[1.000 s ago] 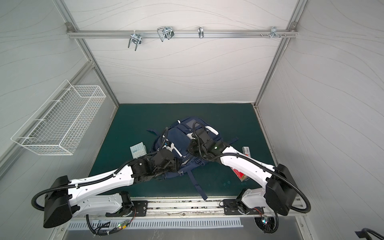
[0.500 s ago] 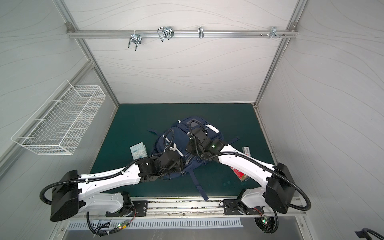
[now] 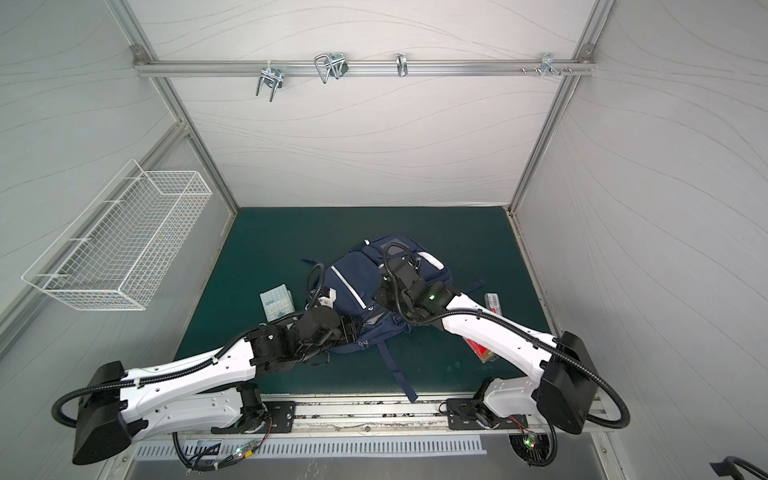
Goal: Pack the student bag
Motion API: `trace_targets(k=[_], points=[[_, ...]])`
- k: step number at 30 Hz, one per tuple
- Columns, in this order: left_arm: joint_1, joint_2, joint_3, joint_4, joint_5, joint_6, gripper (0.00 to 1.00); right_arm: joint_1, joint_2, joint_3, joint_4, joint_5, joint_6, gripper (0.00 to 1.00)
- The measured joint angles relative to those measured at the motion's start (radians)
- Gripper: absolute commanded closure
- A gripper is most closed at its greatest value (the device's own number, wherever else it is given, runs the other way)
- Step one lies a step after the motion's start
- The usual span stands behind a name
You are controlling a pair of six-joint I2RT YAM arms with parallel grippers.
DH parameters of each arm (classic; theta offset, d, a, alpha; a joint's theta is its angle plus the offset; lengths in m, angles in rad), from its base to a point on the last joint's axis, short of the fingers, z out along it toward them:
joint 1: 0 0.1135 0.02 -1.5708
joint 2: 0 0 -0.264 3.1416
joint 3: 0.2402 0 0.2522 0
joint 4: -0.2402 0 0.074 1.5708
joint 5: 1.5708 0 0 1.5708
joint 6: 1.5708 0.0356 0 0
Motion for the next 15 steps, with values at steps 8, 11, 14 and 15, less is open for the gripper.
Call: trace_targets(k=[8, 11, 14, 15], points=[[0.000, 0.146, 0.042, 0.042, 0.059, 0.033, 0.27, -0.016, -0.042, -0.037, -0.001, -0.053, 0.008, 1.00], [-0.010, 0.191, 0.055, 0.048, 0.071, 0.032, 0.33, -0.019, -0.057, -0.054, -0.002, -0.060, 0.014, 1.00], [-0.023, 0.224, 0.057, 0.058, 0.074, 0.019, 0.64, -0.021, -0.071, -0.069, -0.003, -0.060, 0.015, 1.00], [-0.028, 0.232, 0.059, 0.056, 0.076, 0.019, 0.71, -0.021, -0.080, -0.077, -0.003, -0.060, 0.016, 1.00]])
